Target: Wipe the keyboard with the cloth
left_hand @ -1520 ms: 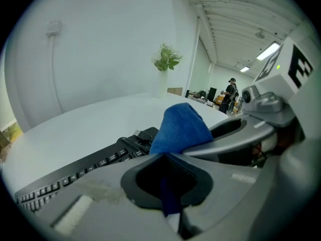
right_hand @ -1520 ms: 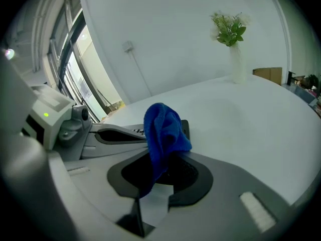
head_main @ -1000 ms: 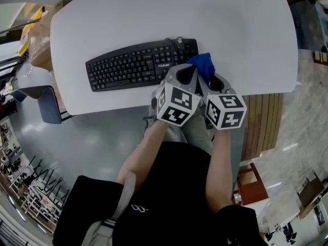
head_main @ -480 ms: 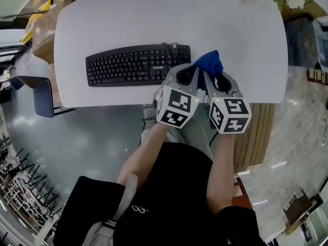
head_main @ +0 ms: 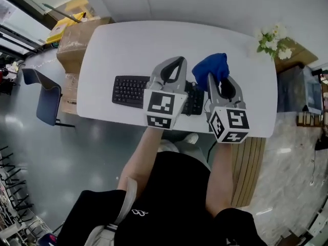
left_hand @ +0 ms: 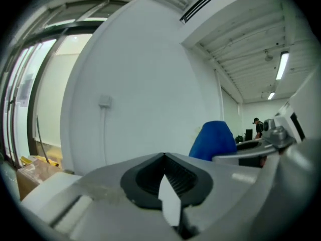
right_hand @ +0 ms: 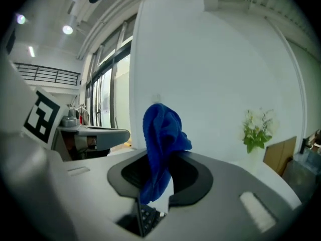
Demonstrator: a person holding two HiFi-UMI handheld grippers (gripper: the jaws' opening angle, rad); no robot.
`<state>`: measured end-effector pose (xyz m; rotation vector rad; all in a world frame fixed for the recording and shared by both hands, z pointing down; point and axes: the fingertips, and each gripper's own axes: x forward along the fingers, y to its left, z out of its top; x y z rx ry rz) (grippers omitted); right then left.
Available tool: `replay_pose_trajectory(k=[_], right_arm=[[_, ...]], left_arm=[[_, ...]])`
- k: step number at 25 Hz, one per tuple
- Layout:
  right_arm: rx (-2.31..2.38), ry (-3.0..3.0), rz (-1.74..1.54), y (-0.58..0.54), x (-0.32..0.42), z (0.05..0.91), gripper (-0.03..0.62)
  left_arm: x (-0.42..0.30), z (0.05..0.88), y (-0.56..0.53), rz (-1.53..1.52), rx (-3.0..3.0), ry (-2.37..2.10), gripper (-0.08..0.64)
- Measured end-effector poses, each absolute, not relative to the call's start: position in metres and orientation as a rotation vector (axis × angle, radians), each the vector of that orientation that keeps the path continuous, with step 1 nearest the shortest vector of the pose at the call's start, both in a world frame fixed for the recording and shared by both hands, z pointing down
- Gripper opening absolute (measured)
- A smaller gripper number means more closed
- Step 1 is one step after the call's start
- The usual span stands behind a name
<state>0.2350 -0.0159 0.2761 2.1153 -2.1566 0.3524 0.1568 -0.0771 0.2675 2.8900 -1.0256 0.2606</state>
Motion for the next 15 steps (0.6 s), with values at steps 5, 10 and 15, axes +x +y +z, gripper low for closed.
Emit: replay_pose_trajectory(k=[5,10,15], right_arm=[[2.166,-2.228,0.146,-0.051,0.200,0.207,0.094],[2.168,-2.305,0.000,-0.076,0.160,0.156,0.092],[2.138,-2.330,-0.079,-0.098,0.122,0.140,0.092]], left_arm=[[0.106,0.187,-0.122,0.043,2.925,-1.162,-0.005],[0.050,0.141,-0.137,-0.116,2.921,-1.256,-0.005],[0.016,0.131,-0.135,-0.183,2.939,-1.260,-0.005]])
